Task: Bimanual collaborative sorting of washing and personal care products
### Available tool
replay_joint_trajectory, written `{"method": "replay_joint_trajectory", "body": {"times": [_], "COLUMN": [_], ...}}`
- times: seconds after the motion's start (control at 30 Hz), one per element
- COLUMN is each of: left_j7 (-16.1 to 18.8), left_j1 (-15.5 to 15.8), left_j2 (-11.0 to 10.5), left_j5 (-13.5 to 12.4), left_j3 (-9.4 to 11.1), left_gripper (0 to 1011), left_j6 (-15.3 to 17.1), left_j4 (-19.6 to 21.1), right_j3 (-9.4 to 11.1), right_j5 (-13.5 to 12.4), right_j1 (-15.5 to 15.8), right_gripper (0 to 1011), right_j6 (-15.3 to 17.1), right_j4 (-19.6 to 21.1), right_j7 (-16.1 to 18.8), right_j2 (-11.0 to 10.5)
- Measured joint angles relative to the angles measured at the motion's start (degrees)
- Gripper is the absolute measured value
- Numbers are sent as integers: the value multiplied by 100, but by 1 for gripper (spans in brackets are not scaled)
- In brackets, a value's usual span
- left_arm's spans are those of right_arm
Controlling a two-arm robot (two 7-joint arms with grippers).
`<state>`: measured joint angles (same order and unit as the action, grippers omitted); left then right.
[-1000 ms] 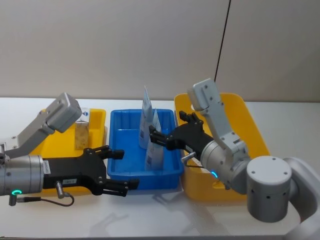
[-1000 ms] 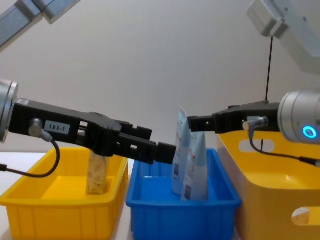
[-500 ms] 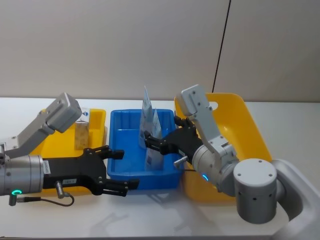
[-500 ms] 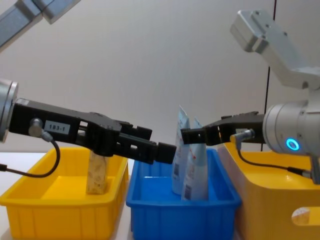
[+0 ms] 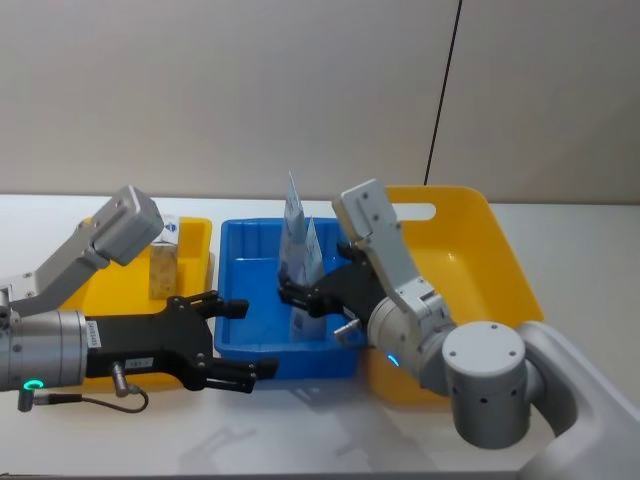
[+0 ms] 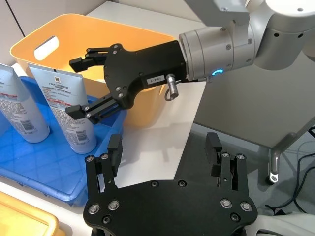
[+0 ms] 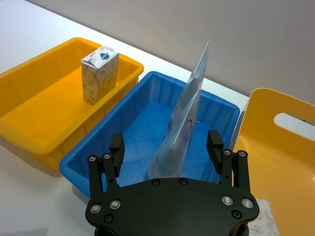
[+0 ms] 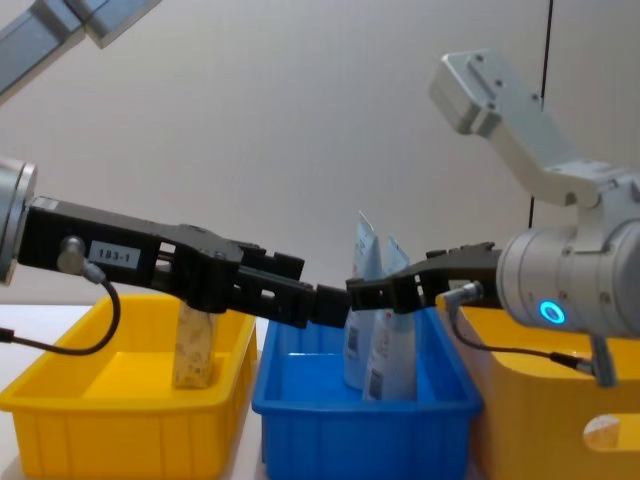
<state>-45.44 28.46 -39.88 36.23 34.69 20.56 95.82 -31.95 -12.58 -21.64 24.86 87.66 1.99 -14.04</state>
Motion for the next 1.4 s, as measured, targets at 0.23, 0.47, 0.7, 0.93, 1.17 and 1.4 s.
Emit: {"method": "replay_joint_trajectory", "body": {"times": [0.23, 0.47, 0.7, 0.93, 1.17, 1.4], "left_j7": [0, 0, 0, 0, 0, 0], "left_j1": [0, 0, 0, 0, 0, 0], "left_j2": [0, 0, 0, 0, 0, 0], "left_j5": [0, 0, 0, 0, 0, 0], "left_j3": [0, 0, 0, 0, 0, 0], "left_gripper": [1002, 1002, 1002, 1002, 1002, 1002], "left_j6": [0, 0, 0, 0, 0, 0], "left_j4": [0, 0, 0, 0, 0, 0], "right_j3": [-50, -62, -57, -39, -26, -19], "right_j5": [104, 183, 246, 293, 324, 336], "right_j1": [-88, -148, -190, -219, -234, -243], "right_gripper": [1003, 1003, 1003, 1003, 890, 683], "right_j6": [-43, -70, -97, -118, -129, -135], "right_j4": [-228, -396, -524, -625, -681, -713], "right_j7": [-39, -91, -141, -180, -199, -214], "right_j2": [132, 240, 327, 394, 434, 454]}}
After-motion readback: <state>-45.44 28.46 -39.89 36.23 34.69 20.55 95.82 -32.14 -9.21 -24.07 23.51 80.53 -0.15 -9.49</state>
